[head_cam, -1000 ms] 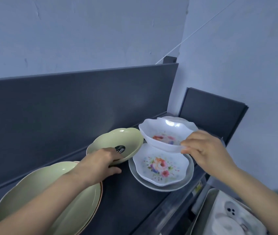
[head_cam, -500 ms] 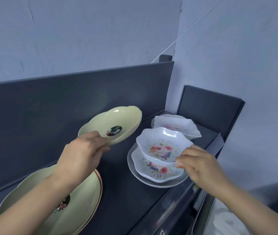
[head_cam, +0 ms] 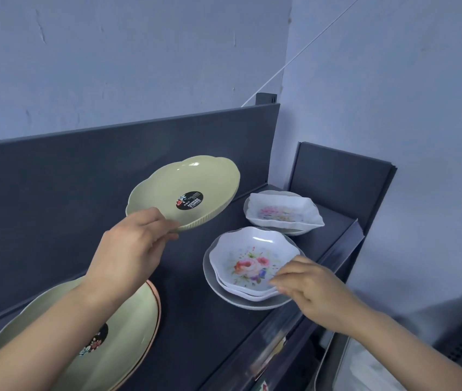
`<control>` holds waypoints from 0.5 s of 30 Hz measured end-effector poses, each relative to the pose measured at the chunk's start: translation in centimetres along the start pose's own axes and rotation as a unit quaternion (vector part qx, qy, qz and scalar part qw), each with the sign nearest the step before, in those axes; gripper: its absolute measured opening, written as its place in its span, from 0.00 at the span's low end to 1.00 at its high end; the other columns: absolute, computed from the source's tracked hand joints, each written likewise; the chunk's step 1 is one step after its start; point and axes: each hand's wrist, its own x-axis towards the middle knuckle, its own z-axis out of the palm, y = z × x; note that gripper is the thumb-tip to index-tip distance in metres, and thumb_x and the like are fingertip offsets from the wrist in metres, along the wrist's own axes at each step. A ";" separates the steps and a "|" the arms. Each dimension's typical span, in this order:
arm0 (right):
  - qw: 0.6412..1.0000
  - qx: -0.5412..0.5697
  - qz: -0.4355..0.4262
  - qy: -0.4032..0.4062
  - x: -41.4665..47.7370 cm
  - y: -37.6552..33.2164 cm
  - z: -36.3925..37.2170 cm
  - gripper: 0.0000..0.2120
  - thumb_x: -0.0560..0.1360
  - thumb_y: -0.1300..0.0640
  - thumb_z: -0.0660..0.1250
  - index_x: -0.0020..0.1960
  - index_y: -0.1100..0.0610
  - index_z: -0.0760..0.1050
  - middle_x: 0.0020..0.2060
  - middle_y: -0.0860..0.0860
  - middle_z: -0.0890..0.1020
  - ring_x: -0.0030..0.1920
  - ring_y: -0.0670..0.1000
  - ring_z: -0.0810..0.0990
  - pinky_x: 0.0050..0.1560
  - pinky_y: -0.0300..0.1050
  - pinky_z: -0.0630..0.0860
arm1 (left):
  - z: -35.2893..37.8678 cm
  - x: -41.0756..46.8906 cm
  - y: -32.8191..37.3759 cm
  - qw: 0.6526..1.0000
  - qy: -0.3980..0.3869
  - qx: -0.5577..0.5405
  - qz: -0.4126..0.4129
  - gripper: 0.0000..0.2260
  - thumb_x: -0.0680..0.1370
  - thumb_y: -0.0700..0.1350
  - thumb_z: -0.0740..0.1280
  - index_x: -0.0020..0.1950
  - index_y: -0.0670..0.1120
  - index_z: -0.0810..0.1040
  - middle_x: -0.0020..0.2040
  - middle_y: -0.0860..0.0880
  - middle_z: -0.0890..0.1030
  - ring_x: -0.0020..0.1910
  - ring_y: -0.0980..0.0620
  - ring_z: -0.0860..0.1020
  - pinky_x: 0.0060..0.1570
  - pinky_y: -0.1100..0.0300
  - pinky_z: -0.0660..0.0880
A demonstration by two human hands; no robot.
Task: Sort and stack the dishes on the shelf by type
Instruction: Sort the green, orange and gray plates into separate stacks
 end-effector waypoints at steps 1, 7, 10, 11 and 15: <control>0.999 0.026 0.030 -0.002 0.1 -0.1 -0.5 0.25 0.76 0.37 0.53 0.58 0.50 0.81 0.50 0.40 0.80 0.52 0.40 0.72 0.54 0.37 0.73 | 0.1 0.1 0.1 1.000 -0.002 0.000 0.003 0.07 0.72 0.43 0.66 0.45 0.48 0.82 0.38 0.56 0.74 0.40 0.52 0.70 0.28 0.52 0.76; 0.977 0.022 0.174 0.121 1.7 2.6 -3.4 0.17 0.77 0.53 0.66 0.65 0.53 0.76 0.59 0.47 0.78 0.63 0.48 0.72 0.63 0.39 0.66 | 0.4 0.8 0.7 1.000 -0.022 0.014 0.002 0.08 0.71 0.36 0.73 0.45 0.47 0.83 0.38 0.54 0.76 0.37 0.48 0.75 0.28 0.52 0.77; 0.970 -0.017 0.225 0.087 3.3 4.8 -4.1 0.18 0.77 0.54 0.66 0.66 0.56 0.75 0.62 0.51 0.78 0.64 0.53 0.72 0.64 0.48 0.70 | 0.5 1.0 0.8 0.999 -0.022 0.027 0.004 0.08 0.70 0.35 0.73 0.45 0.46 0.83 0.37 0.53 0.77 0.36 0.46 0.77 0.28 0.52 0.77; 0.969 -0.033 0.236 0.070 3.8 5.5 -4.1 0.19 0.77 0.54 0.65 0.67 0.56 0.74 0.63 0.52 0.77 0.64 0.53 0.72 0.63 0.49 0.71 | 0.6 0.9 0.7 0.999 -0.020 0.028 0.008 0.07 0.71 0.35 0.73 0.45 0.46 0.83 0.37 0.52 0.77 0.36 0.45 0.77 0.28 0.52 0.77; 0.961 -0.051 0.271 0.024 5.6 7.1 -3.6 0.20 0.78 0.52 0.65 0.69 0.55 0.72 0.66 0.53 0.75 0.64 0.55 0.73 0.61 0.48 0.70 | 0.7 0.1 0.0 0.999 -0.018 0.029 0.021 0.06 0.72 0.41 0.66 0.45 0.48 0.82 0.37 0.53 0.76 0.35 0.46 0.76 0.27 0.55 0.76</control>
